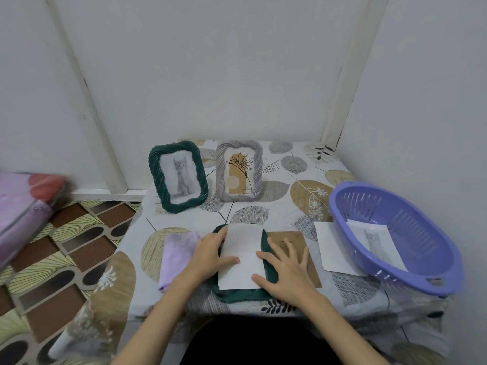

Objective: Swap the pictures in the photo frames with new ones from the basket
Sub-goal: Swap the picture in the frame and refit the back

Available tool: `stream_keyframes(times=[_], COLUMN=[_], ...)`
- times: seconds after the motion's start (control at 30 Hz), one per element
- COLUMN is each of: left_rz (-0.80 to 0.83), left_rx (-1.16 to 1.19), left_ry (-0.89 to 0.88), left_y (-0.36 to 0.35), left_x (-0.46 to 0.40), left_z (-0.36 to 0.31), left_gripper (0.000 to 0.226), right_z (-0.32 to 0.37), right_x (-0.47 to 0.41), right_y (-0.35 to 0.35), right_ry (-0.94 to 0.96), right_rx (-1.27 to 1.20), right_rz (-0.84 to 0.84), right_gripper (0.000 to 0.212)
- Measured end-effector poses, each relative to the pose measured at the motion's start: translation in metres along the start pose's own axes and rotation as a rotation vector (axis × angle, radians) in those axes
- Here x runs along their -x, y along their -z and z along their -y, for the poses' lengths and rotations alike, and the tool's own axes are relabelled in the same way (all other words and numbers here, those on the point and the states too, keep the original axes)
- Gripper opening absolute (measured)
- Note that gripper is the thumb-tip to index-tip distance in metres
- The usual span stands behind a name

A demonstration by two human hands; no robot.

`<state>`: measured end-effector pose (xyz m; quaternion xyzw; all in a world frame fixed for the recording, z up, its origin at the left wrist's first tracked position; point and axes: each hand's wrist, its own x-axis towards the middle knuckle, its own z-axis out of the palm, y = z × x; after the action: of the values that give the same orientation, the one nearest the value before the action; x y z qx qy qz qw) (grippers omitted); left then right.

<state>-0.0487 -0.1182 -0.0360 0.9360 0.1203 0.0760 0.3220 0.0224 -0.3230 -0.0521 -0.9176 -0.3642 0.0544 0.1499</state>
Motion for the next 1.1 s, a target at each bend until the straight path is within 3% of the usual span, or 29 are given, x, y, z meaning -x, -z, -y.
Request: stream_keyframes(times=[0.1, 0.2, 0.3, 0.4, 0.47, 0.53, 0.67, 0.9, 1.1], left_rz=[-0.024, -0.096, -0.182, -0.226, -0.222, -0.192, -0.111, 0.106, 0.236], left_rx=[0.154, 0.199, 0.330, 0.516, 0.600, 0.628, 0.668, 0.579, 0.361], left_ry=[0.019, -0.057, -0.073, -0.009, -0.051, -0.109, -0.114, -0.003, -0.106], left_y=[-0.001, -0.003, 0.000, 0.002, 0.003, 0.000, -0.016, -0.050, -0.077], left_x=[0.008, 0.013, 0.012, 0.006, 0.002, -0.002, -0.015, -0.048, -0.083], left_z=[-0.009, -0.012, -0.014, -0.023, -0.035, -0.051, -0.077, -0.104, -0.129], left_gripper=[0.105, 0.099, 0.083, 0.088, 0.090, 0.082, 0.059, 0.061, 0.062], right_z=[0.002, 0.003, -0.009, -0.038, -0.062, -0.085, -0.105, -0.118, -0.132], right_x=[0.000, 0.001, 0.003, 0.013, 0.023, 0.033, 0.045, 0.044, 0.044], right_y=[0.002, 0.014, 0.044, 0.081, 0.099, 0.109, 0.120, 0.131, 0.139], right_ry=[0.000, 0.008, 0.004, -0.062, -0.176, -0.280, -0.302, -0.240, -0.230], right_rx=[0.001, -0.009, 0.016, 0.044, 0.127, 0.132, -0.227, -0.370, -0.448], right_rz=[0.009, 0.009, -0.147, -0.378, -0.388, -0.273, -0.124, -0.196, -0.304], right_gripper=[0.057, 0.060, 0.059, 0.049, 0.047, 0.047, 0.043, 0.038, 0.034])
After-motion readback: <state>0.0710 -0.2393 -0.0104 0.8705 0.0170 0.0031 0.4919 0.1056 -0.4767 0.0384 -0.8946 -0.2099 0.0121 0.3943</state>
